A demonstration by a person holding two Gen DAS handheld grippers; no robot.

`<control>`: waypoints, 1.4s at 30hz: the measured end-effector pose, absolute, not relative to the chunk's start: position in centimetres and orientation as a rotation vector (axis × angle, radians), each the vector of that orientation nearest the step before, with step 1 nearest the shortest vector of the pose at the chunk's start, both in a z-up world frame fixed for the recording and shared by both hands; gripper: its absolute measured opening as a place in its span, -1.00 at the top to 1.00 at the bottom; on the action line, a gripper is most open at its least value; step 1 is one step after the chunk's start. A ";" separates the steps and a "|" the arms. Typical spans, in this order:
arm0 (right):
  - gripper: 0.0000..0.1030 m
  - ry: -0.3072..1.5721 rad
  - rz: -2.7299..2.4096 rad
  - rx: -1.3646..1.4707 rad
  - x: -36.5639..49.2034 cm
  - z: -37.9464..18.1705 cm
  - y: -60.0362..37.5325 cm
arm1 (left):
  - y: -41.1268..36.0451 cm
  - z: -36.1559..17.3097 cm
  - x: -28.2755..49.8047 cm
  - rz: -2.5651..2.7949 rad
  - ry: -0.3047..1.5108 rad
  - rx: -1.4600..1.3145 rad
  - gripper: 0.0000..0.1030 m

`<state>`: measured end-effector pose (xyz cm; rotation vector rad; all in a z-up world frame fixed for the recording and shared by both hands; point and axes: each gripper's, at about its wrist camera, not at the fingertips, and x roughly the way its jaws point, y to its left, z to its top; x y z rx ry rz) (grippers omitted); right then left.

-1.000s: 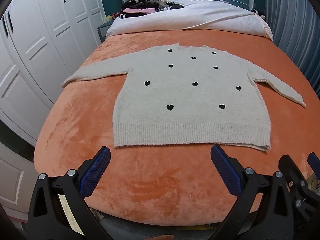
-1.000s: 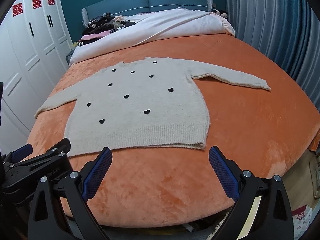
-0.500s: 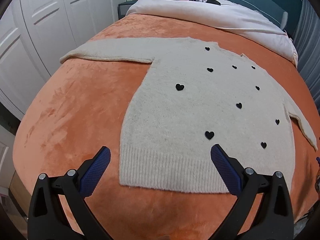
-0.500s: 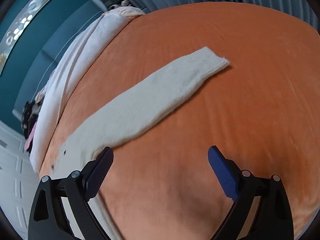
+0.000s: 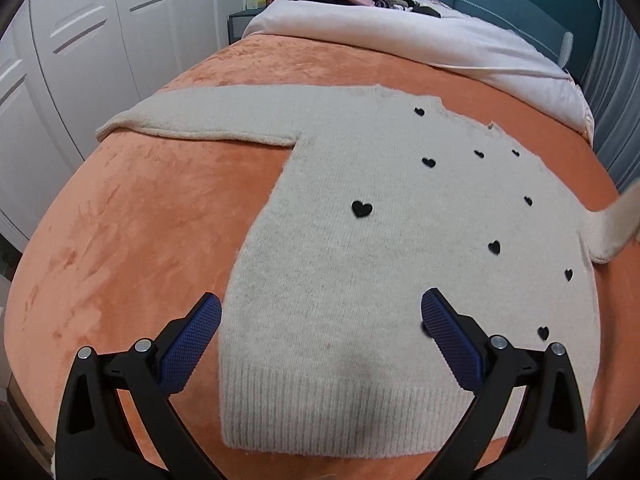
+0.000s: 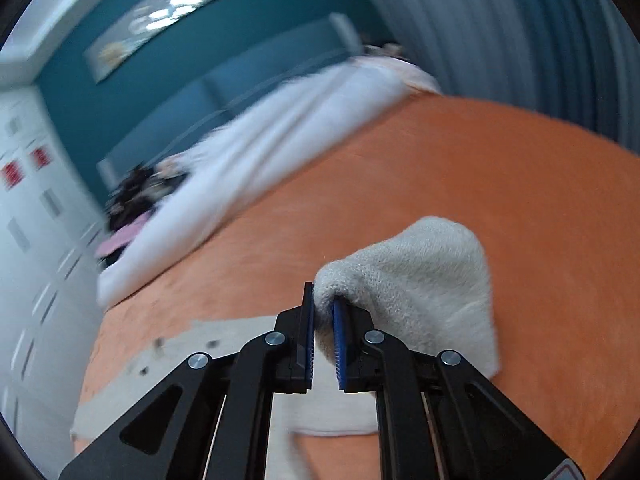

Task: Fold small clothes
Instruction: 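Grasp a sweater sleeve cuff with the right gripper and fold it across the body, then grasp the other sleeve cuff with the left gripper and fold it across the body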

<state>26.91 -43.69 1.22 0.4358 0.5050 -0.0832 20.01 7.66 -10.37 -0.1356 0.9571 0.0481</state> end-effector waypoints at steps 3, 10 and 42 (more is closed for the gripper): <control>0.72 0.545 0.202 0.389 30.2 2.3 -32.3 | 7.6 -8.8 21.1 0.020 0.915 -0.174 -0.90; 0.19 0.803 0.192 0.365 31.1 -9.7 -23.8 | 5.8 -6.7 26.2 -0.108 0.870 -0.260 -0.90; 0.63 0.704 -0.150 0.547 30.1 -13.9 -37.7 | 3.1 -16.0 41.9 -0.139 0.854 -0.563 -0.76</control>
